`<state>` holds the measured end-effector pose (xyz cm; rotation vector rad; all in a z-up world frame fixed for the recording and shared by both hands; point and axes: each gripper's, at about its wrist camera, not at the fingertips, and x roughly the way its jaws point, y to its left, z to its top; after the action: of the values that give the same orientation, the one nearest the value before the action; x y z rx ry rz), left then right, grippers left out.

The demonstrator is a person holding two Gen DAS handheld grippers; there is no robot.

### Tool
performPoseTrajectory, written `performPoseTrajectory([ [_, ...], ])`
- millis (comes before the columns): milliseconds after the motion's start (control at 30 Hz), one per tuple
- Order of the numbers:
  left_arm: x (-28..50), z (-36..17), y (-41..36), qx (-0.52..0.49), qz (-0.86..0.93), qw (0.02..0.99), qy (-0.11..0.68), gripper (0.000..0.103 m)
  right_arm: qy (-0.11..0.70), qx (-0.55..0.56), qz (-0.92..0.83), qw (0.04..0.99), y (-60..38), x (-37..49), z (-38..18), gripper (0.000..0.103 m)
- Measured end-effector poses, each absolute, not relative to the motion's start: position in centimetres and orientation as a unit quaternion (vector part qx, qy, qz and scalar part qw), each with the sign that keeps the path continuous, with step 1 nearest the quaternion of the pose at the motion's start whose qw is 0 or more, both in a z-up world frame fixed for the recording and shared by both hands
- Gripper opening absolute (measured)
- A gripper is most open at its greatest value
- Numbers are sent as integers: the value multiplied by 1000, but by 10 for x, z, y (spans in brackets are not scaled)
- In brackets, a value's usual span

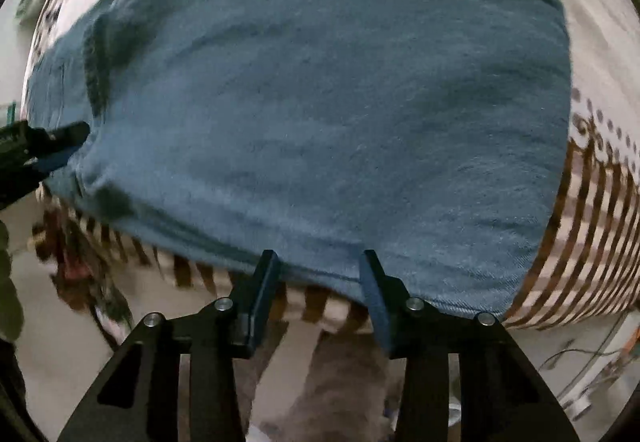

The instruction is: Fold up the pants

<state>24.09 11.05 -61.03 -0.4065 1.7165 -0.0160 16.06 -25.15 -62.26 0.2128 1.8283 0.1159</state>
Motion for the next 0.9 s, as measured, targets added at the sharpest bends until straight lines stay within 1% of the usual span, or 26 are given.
performPoseTrajectory([
  [33,237,-605,109,-187,-14,637,748,35,792,96,54,601,-253,163,-621,45],
  [100,232,-603,99,-186,-26,632,751,47,776,137,46,614,-263,172,-612,45],
  [167,232,-615,77,-175,-36,620,764,47,758,180,40,625,-275,179,-609,44],
  [200,234,-621,72,-172,-37,614,769,47,749,201,38,630,-279,183,-610,38],
  [233,233,-628,66,-171,-39,610,772,46,743,221,39,631,-281,187,-614,10],
  [267,232,-629,62,-161,-36,615,771,32,743,236,36,625,-281,189,-620,1],
  [300,230,-629,61,-141,-37,622,769,27,749,256,37,611,-282,190,-629,1],
  [367,224,-626,62,-123,-45,631,764,24,756,278,48,591,-279,186,-639,1],
  [400,223,-627,56,-117,-47,632,764,24,758,270,53,591,-276,183,-639,1],
  [533,210,-629,49,-74,-50,637,765,24,770,253,63,582,-272,166,-644,1],
  [600,208,-634,40,-72,-49,637,766,24,776,262,57,571,-274,151,-655,1],
  [767,209,-644,20,-74,-40,636,767,24,780,263,47,566,-269,138,-661,1],
  [800,213,-647,10,-78,-39,636,767,25,782,262,45,564,-268,140,-659,1],
  [900,219,-631,25,-101,-44,644,757,27,787,251,45,562,-268,144,-649,1],
])
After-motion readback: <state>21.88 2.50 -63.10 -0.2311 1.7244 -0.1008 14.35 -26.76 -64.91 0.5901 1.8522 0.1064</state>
